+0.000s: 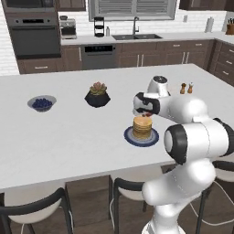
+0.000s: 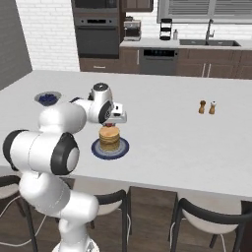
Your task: Take the strawberry from the fridge and place it on top of the pancake, located on the dining counter.
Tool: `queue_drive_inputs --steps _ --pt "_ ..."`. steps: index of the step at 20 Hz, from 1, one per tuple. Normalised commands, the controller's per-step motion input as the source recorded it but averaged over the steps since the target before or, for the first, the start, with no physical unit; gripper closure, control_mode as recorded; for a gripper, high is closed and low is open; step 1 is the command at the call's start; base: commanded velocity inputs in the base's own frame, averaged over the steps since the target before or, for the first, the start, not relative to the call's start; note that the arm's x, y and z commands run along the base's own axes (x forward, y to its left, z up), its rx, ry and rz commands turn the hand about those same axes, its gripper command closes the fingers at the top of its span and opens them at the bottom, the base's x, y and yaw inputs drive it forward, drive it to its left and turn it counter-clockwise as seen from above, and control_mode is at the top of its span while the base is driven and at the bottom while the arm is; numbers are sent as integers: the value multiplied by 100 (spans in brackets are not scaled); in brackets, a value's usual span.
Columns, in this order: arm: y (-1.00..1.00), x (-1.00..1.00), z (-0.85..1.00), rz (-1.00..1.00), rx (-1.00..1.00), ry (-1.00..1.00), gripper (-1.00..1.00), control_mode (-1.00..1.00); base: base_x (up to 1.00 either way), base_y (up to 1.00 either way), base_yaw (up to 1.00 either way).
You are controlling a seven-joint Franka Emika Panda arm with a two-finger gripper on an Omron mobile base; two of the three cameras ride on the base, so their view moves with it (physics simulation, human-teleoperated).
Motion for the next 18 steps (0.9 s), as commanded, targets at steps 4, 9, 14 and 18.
queue_drive_inputs --steps 4,9,14,18 --pt "10 43 -27 0 -2 0 100 -100 0 0 0" --pt "2 17 -23 0 -1 -4 100 -100 0 0 0" --pt "0 0 -21 0 0 -3 100 -100 0 0 0" --pt "0 0 -14 0 0 -4 100 -100 0 0 0"
